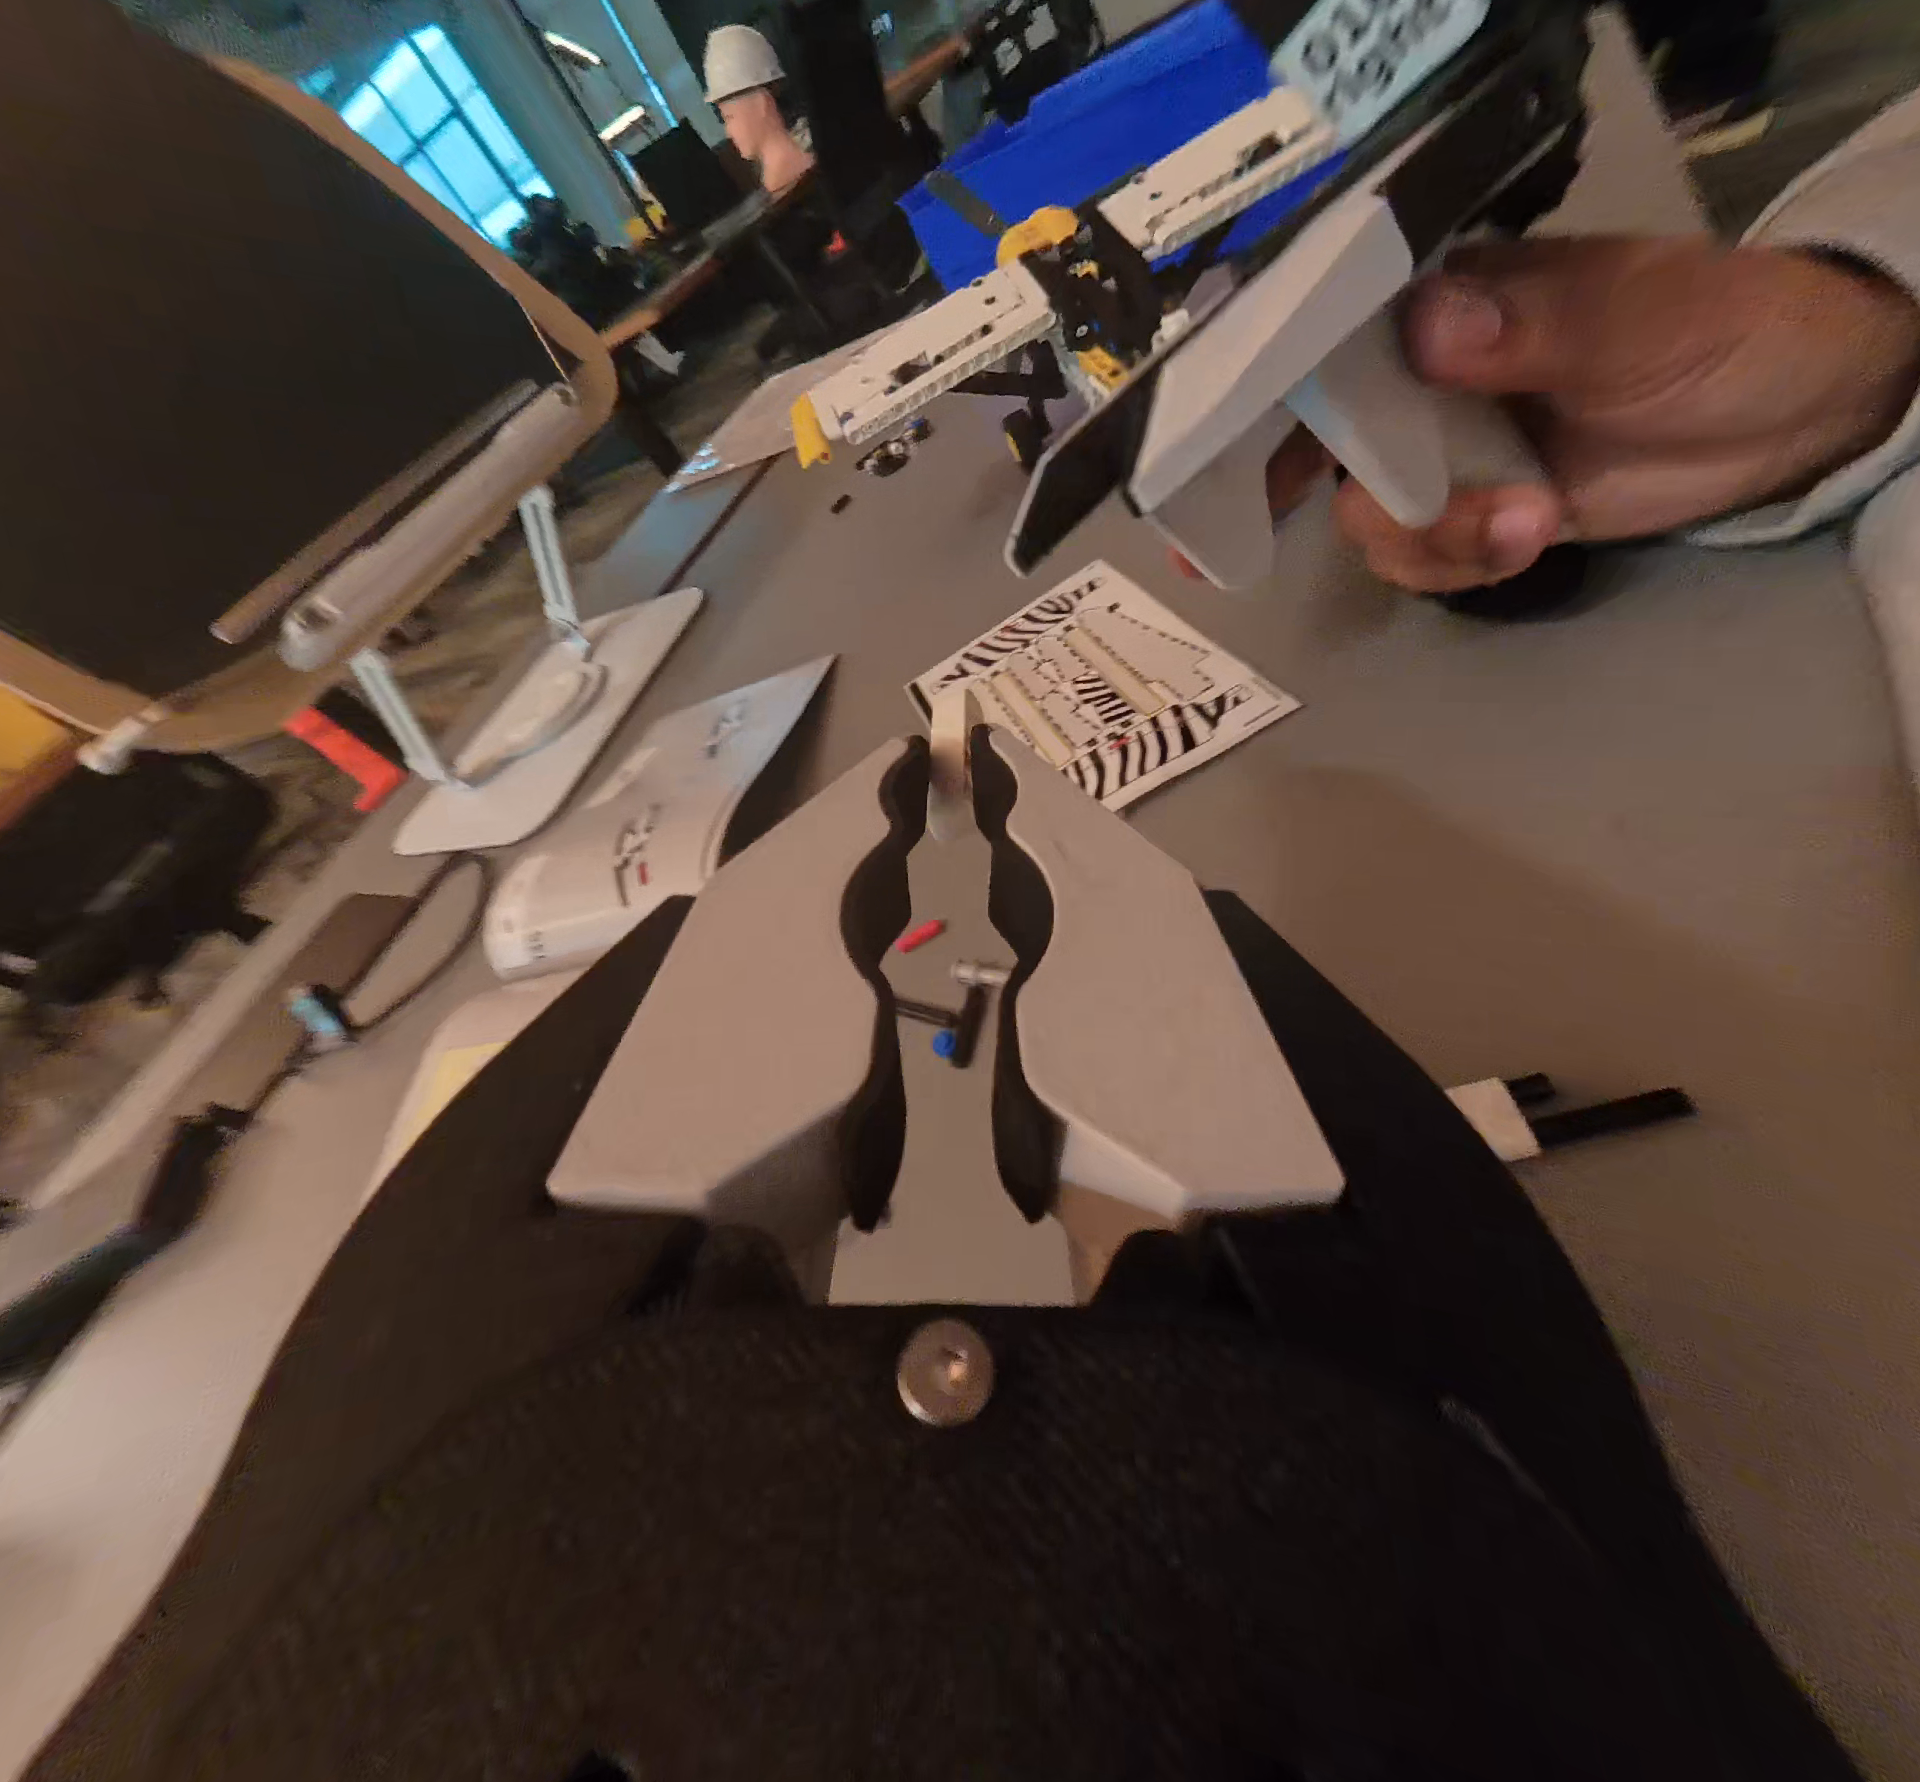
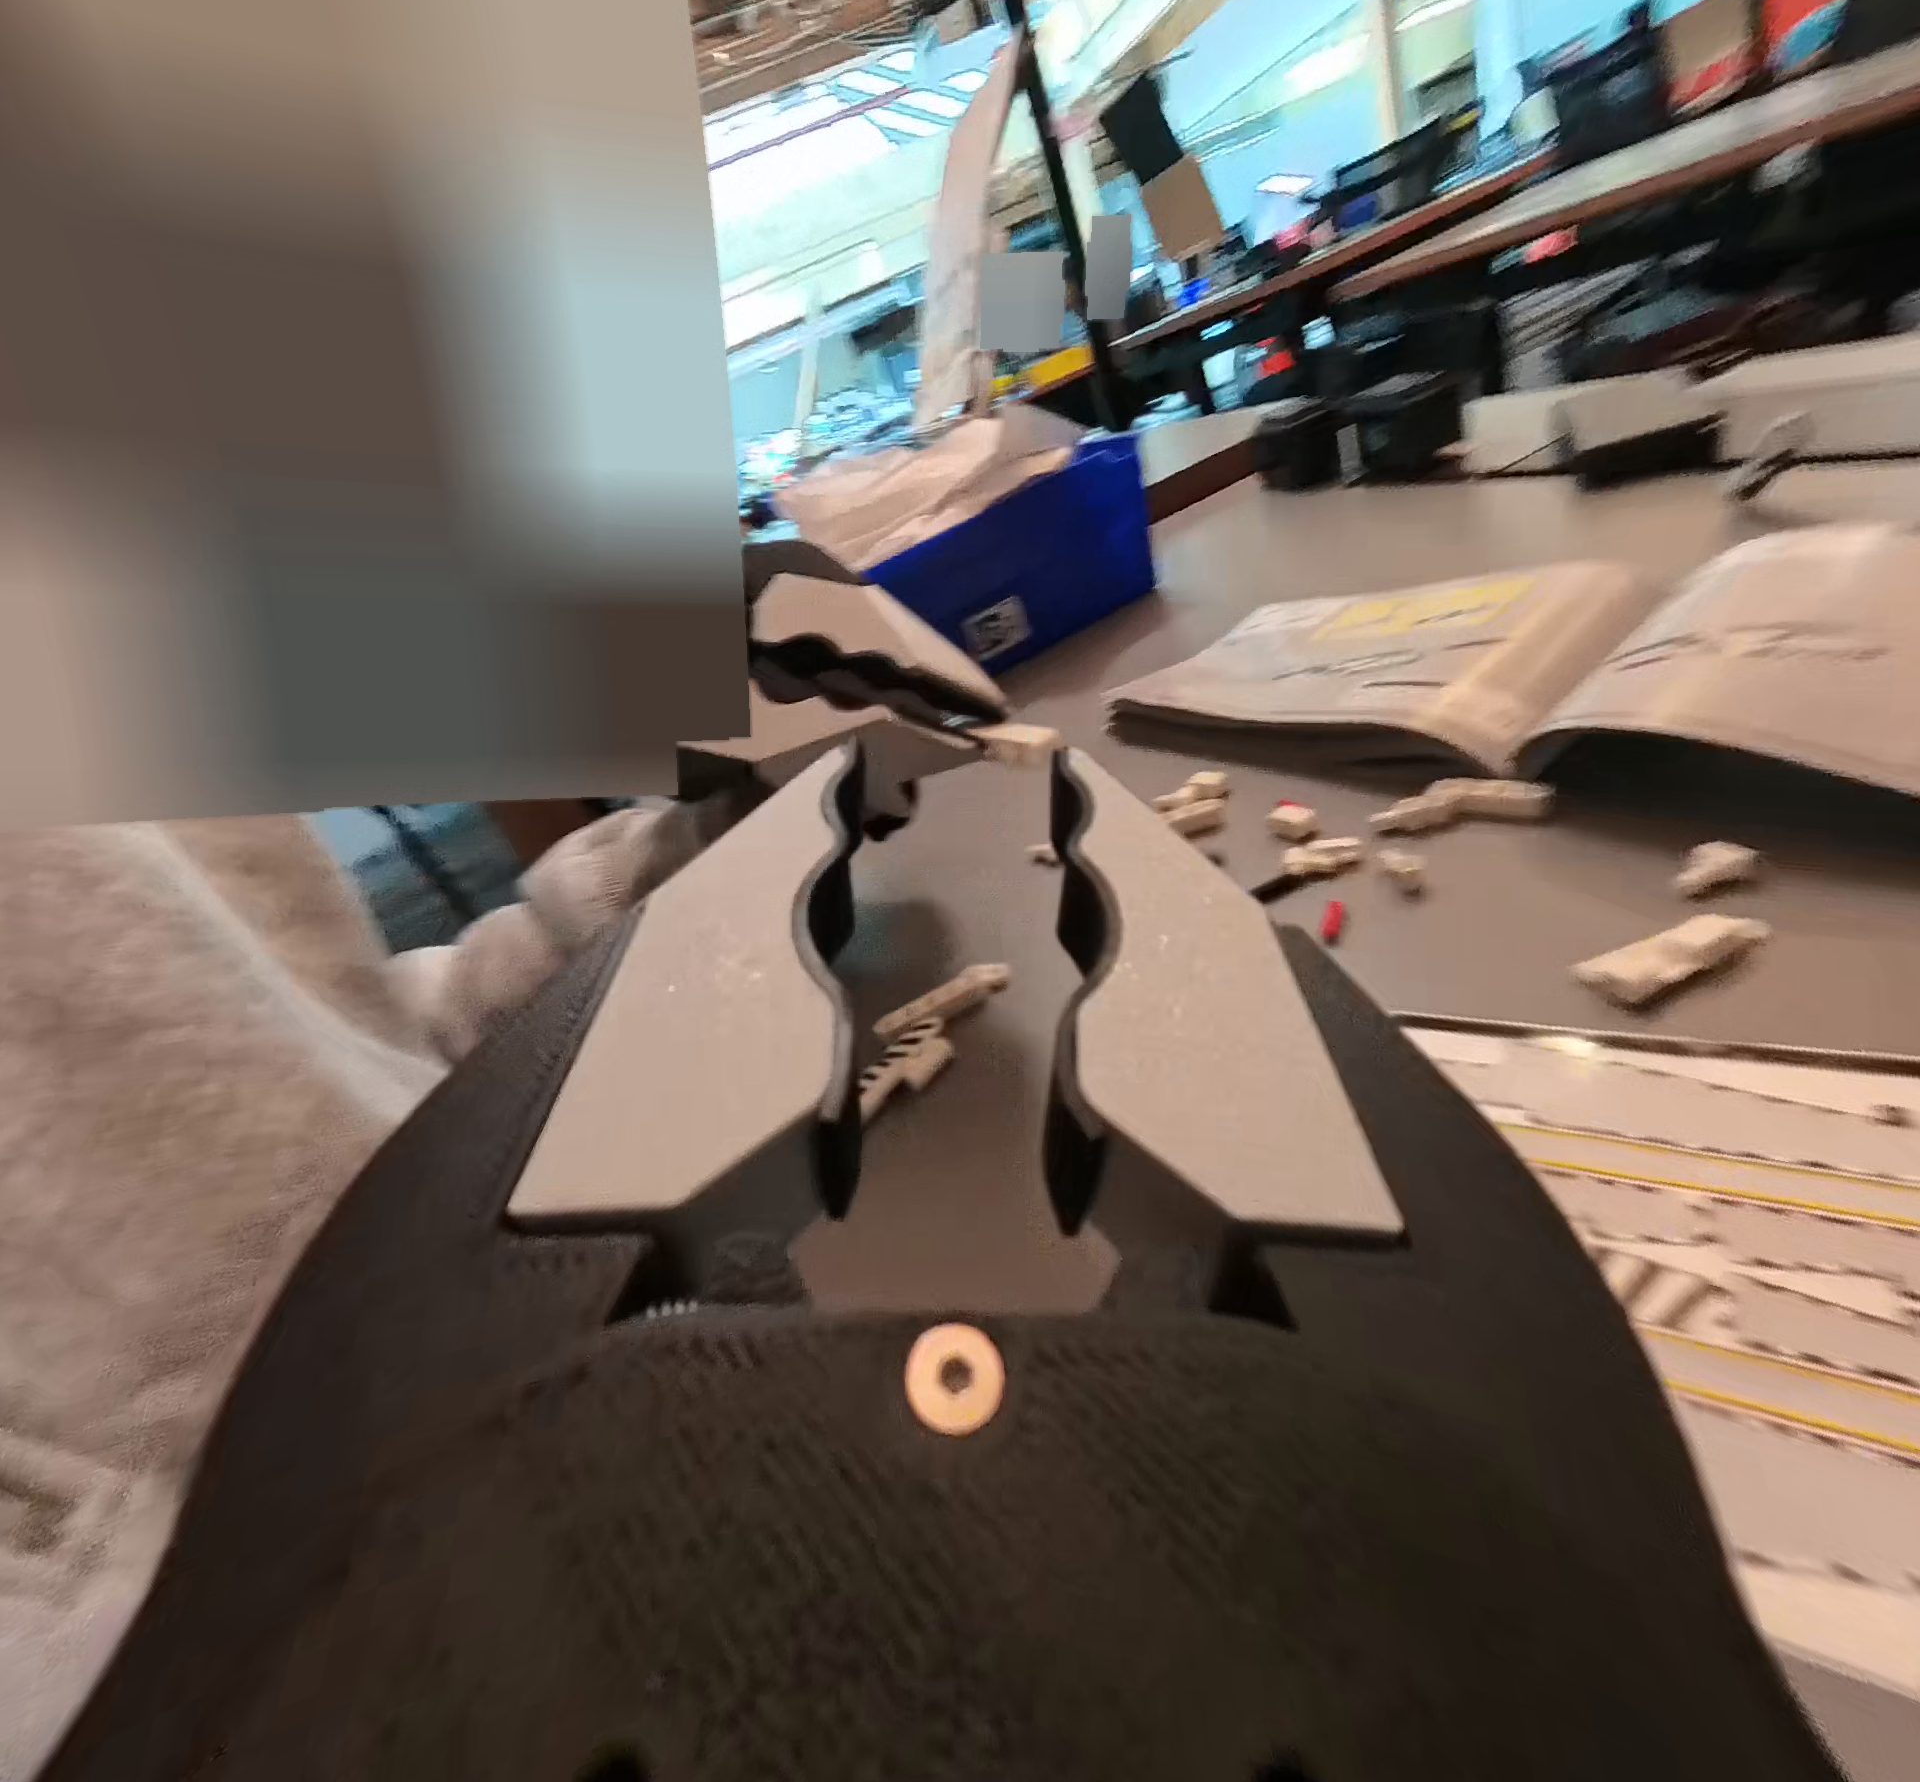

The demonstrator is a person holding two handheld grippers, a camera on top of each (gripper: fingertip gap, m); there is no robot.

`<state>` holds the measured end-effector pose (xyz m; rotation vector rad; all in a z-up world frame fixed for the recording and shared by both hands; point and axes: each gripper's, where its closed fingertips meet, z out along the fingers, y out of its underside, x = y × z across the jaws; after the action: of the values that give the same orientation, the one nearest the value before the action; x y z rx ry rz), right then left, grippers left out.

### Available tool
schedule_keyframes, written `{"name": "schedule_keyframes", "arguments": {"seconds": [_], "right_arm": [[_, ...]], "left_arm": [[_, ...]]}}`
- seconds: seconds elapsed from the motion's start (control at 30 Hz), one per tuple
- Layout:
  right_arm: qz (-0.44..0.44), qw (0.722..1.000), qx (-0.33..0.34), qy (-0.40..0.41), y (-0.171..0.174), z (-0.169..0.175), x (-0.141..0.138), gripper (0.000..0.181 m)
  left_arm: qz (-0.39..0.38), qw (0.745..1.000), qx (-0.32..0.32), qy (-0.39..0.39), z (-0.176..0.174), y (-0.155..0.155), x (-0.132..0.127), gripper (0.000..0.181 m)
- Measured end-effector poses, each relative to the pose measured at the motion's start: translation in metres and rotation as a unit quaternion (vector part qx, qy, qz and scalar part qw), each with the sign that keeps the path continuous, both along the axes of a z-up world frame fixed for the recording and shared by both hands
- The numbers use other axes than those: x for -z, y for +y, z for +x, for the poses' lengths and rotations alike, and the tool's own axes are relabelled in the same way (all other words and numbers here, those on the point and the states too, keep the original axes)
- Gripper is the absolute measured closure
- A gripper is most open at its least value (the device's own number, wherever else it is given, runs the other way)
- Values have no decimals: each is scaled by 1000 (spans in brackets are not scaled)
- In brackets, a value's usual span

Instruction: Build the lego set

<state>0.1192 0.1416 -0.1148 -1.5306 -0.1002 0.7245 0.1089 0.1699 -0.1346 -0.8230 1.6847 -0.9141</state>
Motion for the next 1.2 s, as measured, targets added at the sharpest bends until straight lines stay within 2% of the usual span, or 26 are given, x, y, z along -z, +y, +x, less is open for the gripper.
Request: {"name": "schedule_keyframes", "arguments": {"seconds": [0.1,0.23,0.47,0.5,0.57,0.7,0.83,0.97,1.1,1.2], "right_arm": [[6,999,31,-42,1,2,2,150],[-43,999,-12,-7,5,-6,16,144],[-68,971,-133,187,0,-11,8,153],[-64,965,-147,205,-2,-12,4,153],[-65,966,-148,202,-3,-13,4,158],[-71,972,-137,175,-2,-15,8,156],[-37,987,-89,129,-4,-4,1,151],[22,995,-41,87,-12,8,-14,156],[-3,998,-49,48,-8,-4,-4,153],[-9,999,-42,18,-7,-8,1,152]], "left_arm": [[88,996,-21,-15,3,-9,1,174],[172,984,-32,-40,5,-19,0,174],[160,985,-16,-69,4,-27,-9,174],[166,983,-14,-73,4,-29,-9,181],[172,982,-8,-74,5,-34,-8,181],[165,983,-7,-76,8,-36,-8,181],[95,993,-40,-56,10,-12,-7,180],[-20,999,-33,-27,8,6,-4,181],[-128,990,-9,52,10,14,17,178],[-175,979,9,102,11,10,31,173]]}}
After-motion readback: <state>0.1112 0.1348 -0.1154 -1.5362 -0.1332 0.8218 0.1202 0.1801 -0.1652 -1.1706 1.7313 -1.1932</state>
